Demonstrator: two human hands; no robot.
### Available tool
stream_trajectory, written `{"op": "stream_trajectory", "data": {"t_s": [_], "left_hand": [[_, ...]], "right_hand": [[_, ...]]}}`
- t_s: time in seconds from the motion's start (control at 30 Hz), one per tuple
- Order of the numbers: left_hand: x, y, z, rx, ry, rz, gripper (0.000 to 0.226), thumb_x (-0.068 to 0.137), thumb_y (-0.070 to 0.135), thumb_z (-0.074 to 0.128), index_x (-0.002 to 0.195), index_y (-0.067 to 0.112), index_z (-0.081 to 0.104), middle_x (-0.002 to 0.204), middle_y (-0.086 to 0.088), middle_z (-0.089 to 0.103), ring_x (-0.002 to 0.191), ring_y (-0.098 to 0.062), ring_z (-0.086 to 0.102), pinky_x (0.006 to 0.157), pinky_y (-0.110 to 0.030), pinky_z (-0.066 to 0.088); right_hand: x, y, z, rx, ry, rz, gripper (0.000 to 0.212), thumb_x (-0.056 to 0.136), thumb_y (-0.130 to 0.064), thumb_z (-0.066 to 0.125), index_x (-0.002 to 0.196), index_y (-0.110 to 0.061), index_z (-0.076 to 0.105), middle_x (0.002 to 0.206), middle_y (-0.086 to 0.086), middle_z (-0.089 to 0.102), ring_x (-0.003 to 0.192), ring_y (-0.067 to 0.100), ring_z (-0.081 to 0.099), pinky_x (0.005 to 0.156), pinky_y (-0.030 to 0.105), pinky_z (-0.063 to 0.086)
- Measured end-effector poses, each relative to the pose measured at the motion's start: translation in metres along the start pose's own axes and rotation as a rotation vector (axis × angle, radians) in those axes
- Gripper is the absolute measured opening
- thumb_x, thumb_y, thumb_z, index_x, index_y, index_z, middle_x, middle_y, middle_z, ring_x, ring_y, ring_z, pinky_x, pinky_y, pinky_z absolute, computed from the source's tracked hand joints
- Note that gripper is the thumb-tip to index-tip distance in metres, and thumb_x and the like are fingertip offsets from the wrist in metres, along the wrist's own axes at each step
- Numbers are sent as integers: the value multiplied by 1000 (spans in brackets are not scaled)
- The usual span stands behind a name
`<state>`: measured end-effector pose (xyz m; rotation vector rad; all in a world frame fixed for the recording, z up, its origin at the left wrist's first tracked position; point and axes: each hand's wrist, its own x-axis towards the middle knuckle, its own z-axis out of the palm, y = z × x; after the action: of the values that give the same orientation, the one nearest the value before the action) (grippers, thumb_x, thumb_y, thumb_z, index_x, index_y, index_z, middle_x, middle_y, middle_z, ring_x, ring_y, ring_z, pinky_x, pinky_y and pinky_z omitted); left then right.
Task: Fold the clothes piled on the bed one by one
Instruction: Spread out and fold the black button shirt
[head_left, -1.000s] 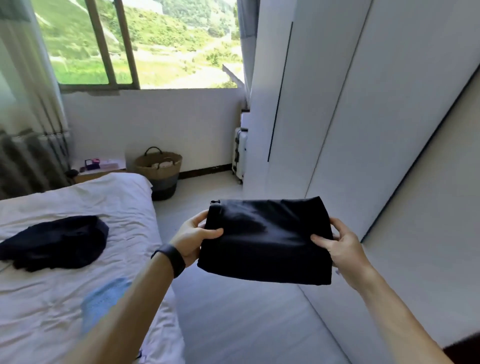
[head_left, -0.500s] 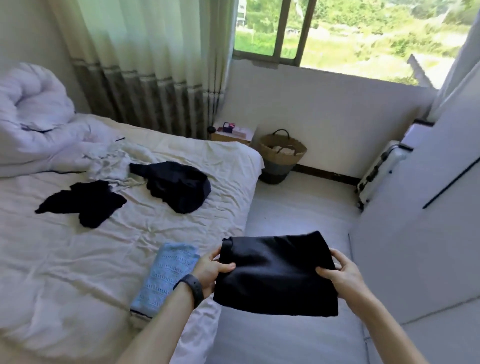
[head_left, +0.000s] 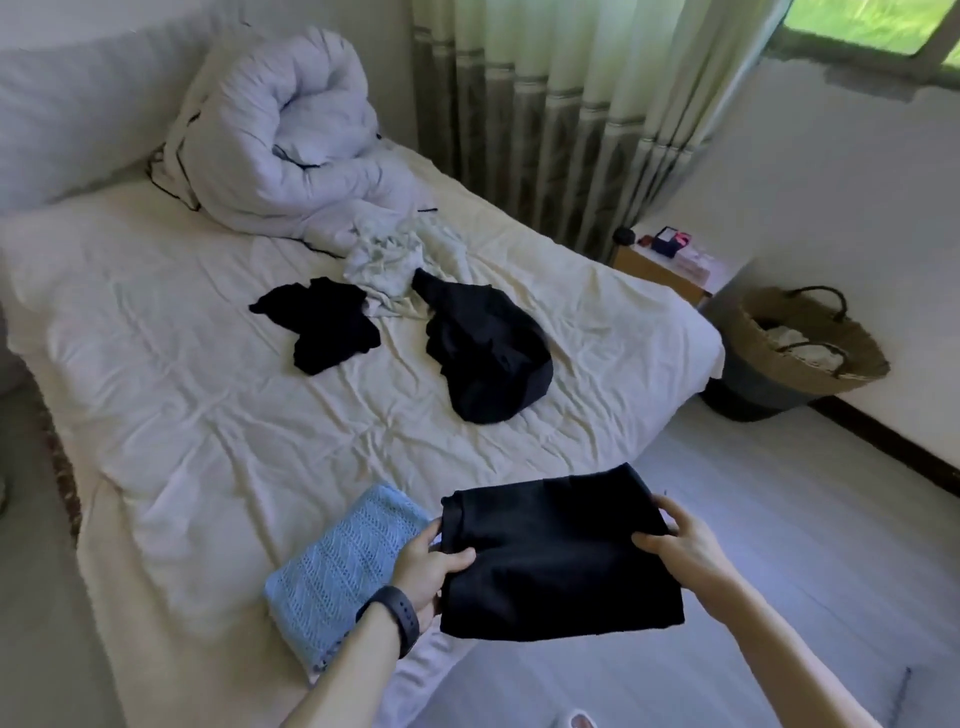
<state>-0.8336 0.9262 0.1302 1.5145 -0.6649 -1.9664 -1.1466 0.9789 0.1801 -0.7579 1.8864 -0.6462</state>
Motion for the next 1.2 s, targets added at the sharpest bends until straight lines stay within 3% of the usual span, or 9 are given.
{"op": "stream_trajectory", "data": {"t_s": [0.1,0.23,0.47,0.63,0.8,0.93,1.0,1.1,1.2], "left_hand": [[36,-9,15,-98,98,12,45,85,-9,69,119,20,67,109,-10,75,98,-28,73,71,-37,59],[84,-23,27,-164,258,1,41,86,-10,68,113,21,69,102,-8,77,90,-25,75,67,-35,59],[175,-41,42,-152,544,1,39,88,-6,66,105,29,69,96,0,76,96,-24,72,87,-45,59],[222,-31,43,-59,690,18,44,92,-3,61,131,17,59,119,-5,70,111,-23,65,104,-44,49],[250,-35,35,13,899,-34,54,93,0,60,144,17,51,133,-7,63,123,-25,59,104,-34,46],[273,-47,30,21,964,-106,53,92,-3,58,142,14,49,134,-9,60,124,-28,56,104,-35,45],[283,-54,29,56,996,-195,50,92,2,60,139,14,48,132,-8,60,121,-31,57,98,-32,45],[291,-59,30,99,997,-289,56,92,8,61,142,16,38,139,-10,53,123,-35,55,97,-35,43],[292,-56,36,146,1025,-212,73,88,4,63,150,20,28,146,-10,46,132,-31,48,106,-36,40]], "right_hand": [[73,-13,-8,-114,-95,-31,42,94,-7,66,105,-47,58,83,-15,77,74,11,75,59,24,55],[164,-35,6,-264,-215,-68,45,94,-8,66,117,-45,53,99,-12,72,84,13,73,71,27,55],[294,-58,62,-456,-301,-103,47,93,-9,64,128,-39,56,106,-3,68,94,16,66,75,31,50],[354,-55,95,-520,-337,-130,45,91,-9,67,127,-35,60,105,3,71,100,23,66,94,42,53],[401,-40,127,-492,-402,-164,44,91,-8,70,102,-49,61,98,-7,71,89,1,67,75,18,52],[433,-19,150,-525,-467,-141,42,91,-14,69,124,-37,61,108,-1,70,106,23,65,96,42,53],[444,-10,154,-528,-473,-144,41,90,-17,70,124,-37,59,105,-4,70,105,23,66,93,41,53],[452,-5,155,-554,-482,-179,37,89,-23,70,115,-45,55,97,-15,67,101,20,65,77,27,49],[447,-6,150,-616,-454,-242,43,88,-34,69,123,-48,48,101,-21,64,104,21,63,82,31,46]]}}
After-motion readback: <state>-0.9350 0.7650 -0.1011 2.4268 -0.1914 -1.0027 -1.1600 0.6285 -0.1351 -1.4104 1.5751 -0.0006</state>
